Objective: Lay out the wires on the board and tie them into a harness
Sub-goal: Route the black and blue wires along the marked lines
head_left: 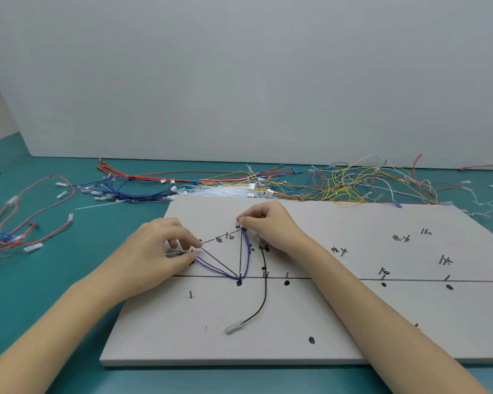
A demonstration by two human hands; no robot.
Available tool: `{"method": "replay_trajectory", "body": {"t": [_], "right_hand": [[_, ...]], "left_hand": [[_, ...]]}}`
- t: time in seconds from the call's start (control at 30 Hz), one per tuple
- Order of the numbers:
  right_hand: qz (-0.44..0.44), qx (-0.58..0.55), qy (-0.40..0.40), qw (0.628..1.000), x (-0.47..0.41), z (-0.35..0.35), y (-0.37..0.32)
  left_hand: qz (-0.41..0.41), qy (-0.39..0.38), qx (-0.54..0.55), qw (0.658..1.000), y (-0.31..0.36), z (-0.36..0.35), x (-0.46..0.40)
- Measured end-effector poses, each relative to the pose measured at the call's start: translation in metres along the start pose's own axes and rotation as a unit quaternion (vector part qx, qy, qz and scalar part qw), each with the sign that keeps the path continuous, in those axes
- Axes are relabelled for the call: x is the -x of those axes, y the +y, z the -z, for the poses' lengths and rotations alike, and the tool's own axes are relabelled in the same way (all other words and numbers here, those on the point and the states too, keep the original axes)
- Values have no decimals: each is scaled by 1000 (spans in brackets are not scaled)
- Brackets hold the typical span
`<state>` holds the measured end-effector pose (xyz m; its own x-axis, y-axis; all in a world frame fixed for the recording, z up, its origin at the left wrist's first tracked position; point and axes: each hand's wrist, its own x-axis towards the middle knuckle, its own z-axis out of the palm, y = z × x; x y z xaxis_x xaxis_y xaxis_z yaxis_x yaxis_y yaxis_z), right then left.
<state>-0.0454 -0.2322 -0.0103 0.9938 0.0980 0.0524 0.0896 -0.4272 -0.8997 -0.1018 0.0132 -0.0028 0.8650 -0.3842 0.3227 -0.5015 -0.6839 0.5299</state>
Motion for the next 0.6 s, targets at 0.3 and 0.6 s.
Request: {"method": "replay_trajectory", "body": {"t": [0.3, 0.6], "right_hand": [[9, -3, -3, 1000, 3, 1, -1], [9, 16, -5, 1000, 3, 0, -1]], "left_hand": [[7, 0, 19, 1000, -3, -3, -1], [3, -1, -46, 999, -5, -9, -1]]}}
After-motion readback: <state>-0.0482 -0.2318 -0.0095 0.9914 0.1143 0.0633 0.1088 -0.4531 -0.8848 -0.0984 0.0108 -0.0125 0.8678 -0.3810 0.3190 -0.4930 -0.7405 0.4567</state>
